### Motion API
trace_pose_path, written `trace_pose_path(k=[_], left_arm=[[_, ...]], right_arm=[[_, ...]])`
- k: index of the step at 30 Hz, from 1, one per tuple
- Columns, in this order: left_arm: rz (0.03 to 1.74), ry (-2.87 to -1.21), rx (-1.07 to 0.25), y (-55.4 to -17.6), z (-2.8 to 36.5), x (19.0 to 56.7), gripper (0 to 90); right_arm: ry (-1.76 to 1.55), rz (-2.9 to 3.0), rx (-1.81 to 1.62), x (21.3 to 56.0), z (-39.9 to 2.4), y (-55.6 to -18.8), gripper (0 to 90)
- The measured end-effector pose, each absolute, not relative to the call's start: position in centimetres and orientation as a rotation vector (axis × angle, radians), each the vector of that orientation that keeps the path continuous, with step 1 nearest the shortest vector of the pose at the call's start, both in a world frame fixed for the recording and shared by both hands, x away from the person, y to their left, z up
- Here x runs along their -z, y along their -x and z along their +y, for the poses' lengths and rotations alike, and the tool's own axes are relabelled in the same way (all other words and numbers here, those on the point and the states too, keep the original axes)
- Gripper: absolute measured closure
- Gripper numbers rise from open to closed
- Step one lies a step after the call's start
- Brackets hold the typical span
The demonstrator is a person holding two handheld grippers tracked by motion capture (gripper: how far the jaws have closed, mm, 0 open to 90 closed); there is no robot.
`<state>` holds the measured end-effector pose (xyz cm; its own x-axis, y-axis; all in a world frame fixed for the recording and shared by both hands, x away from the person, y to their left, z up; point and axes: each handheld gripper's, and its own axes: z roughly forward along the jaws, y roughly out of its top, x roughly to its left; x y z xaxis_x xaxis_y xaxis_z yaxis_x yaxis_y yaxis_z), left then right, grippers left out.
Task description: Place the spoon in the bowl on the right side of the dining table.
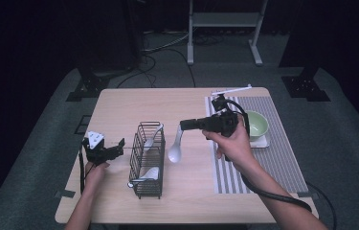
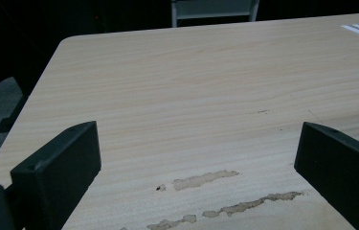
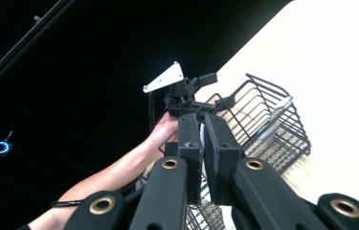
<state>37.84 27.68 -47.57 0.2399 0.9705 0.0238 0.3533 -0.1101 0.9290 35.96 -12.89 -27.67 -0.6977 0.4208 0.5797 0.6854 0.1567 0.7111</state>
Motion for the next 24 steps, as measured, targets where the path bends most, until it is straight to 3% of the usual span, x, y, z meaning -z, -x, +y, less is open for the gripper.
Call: trace_pose_path(k=[24], left_arm=[[1.255,-1.637,-0.884,-37.8,27.7,47.6,0.9]], right_arm=[[1.182,-2.164,1.563,29.7,-16.0,-36.4,85.8]])
